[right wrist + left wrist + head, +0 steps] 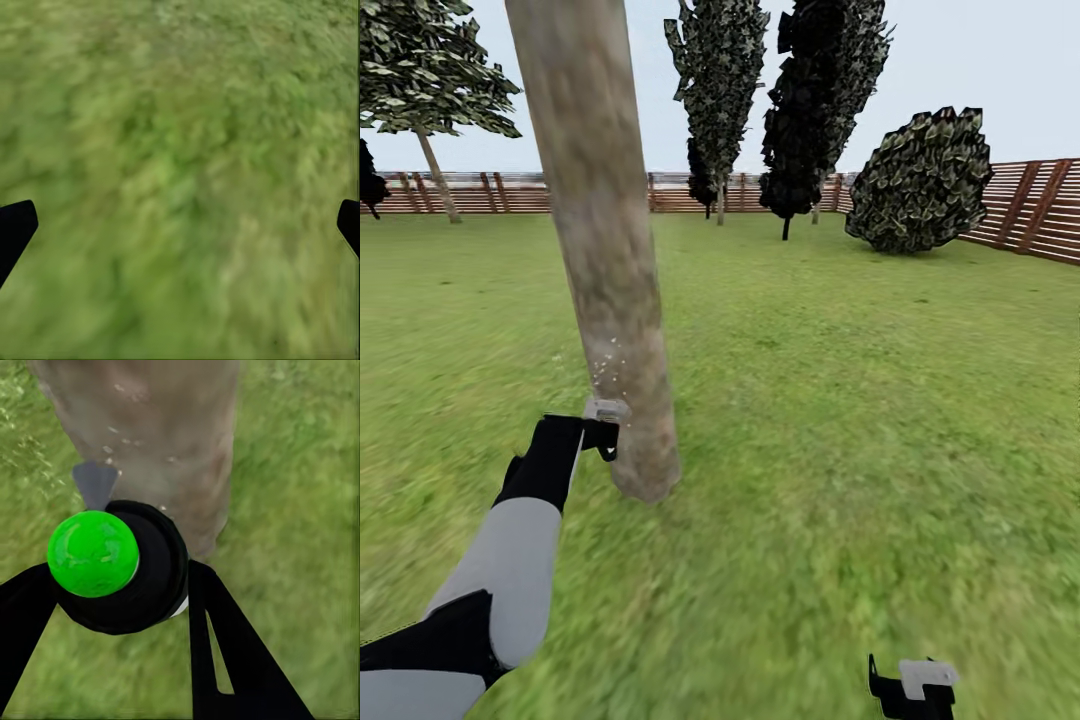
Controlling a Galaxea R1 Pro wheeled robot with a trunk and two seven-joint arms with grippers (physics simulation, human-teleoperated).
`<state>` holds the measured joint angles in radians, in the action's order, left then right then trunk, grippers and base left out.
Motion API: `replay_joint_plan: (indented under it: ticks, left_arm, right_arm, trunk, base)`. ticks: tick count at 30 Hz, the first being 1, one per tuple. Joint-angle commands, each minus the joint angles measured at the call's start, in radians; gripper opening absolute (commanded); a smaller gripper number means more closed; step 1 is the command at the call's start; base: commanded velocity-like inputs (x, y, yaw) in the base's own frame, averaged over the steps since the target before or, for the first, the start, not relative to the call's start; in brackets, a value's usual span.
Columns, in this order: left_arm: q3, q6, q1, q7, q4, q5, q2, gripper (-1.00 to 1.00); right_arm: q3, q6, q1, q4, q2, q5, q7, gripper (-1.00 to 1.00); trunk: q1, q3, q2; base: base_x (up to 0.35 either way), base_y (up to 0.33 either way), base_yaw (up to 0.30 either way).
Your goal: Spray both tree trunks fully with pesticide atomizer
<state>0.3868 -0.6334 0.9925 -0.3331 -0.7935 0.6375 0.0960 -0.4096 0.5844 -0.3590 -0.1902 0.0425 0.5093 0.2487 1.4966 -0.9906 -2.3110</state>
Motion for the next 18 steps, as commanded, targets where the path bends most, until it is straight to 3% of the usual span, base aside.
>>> replay_joint_plan:
  ticks: [1,10,14,16,18]
  left_arm:
    - [0.0,0.0,-0.007,0.0,-0.001,0.001,0.0,-1.0]
    - [-0.001,0.0,-0.019,0.002,-0.001,0.005,-0.002,-1.0]
    - [0.008,0.0,-0.051,0.002,-0.002,0.005,-0.025,-1.0]
    - [0.007,0.001,-0.072,0.003,0.0,0.004,-0.048,-1.0]
    - [0.003,0.001,-0.089,0.004,0.001,0.004,-0.05,-1.0]
  right_arm:
    - [0.0,0.0,0.0,0.0,0.0,0.0,0.0,1.0]
    - [0.0,0.0,0.0,0.0,0.001,0.0,0.001,1.0]
    - [0.0,0.0,0.0,0.0,-0.002,-0.001,0.0,1.0]
    - [0.0,0.0,0.0,0.0,-0.002,-0.002,0.0,1.0]
    - [0.0,0.0,0.0,0.0,-0.003,-0.002,0.0,1.0]
  trunk:
    - [0.0,0.0,0.0]
    - [0.0,0.0,0.0]
    - [0.0,0.0,0.0]
    - [0.0,0.0,0.0]
    - [0.0,0.0,0.0]
  base:
    - [0.0,-0.274,0.002]
    - [0.051,-0.274,0.0]
    - [0.124,-0.274,0.0]
    - [0.125,-0.274,0.107]
    - [0.125,-0.274,0.236]
